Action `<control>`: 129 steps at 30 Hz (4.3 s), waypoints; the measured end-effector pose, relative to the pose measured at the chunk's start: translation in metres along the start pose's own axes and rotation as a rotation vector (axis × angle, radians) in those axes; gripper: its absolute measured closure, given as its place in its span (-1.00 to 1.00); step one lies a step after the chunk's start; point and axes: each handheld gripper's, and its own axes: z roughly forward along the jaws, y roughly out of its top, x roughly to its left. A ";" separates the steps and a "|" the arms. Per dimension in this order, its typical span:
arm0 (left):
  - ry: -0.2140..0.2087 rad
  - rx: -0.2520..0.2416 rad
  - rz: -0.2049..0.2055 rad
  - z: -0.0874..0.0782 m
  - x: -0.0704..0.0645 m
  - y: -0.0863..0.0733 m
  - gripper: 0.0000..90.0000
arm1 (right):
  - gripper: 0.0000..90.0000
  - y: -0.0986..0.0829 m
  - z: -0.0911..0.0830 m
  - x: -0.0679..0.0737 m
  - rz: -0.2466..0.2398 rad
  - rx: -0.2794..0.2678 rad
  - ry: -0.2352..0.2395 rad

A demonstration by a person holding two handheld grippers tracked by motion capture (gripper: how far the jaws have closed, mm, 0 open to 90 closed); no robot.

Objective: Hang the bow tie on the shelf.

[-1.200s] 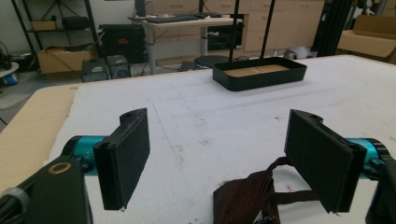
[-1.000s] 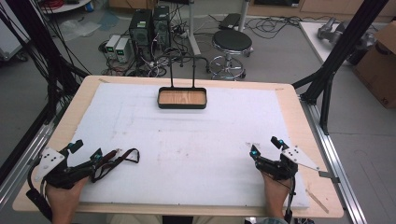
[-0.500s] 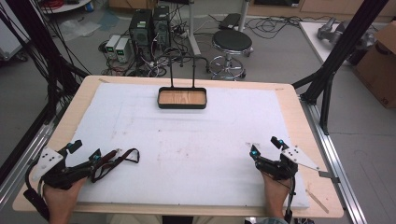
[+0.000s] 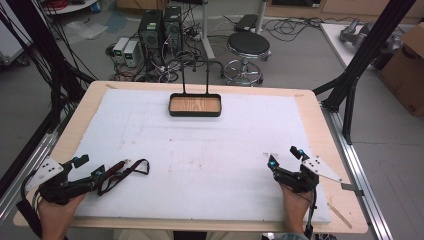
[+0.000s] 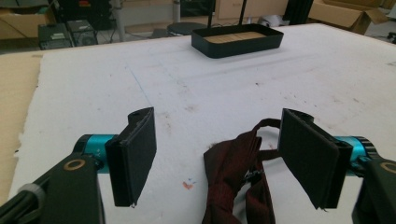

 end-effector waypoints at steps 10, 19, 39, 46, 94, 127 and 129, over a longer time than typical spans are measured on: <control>-0.018 0.105 -0.020 0.009 0.009 -0.012 -0.15 | -0.76 0.000 0.000 0.000 -0.001 0.000 0.000; -0.034 0.188 -0.033 0.017 0.011 -0.018 0.06 | -0.76 0.000 0.001 0.000 0.000 -0.001 0.000; -0.099 0.279 -0.026 0.025 0.008 -0.022 0.50 | -0.75 0.000 0.000 0.000 0.000 0.001 -0.001; -0.093 0.285 -0.021 0.025 0.007 -0.022 0.59 | -0.76 0.000 0.000 0.000 -0.002 0.001 0.000; -0.158 -0.035 0.007 0.106 -0.008 0.130 0.64 | -0.75 0.000 0.002 -0.002 0.004 -0.001 0.010; -0.177 -0.063 0.032 0.189 -0.007 0.197 0.64 | -0.75 0.000 0.002 -0.006 0.025 -0.008 0.021; -0.178 -0.067 0.033 0.192 -0.007 0.199 0.64 | -0.75 0.000 0.002 -0.006 0.025 -0.008 0.021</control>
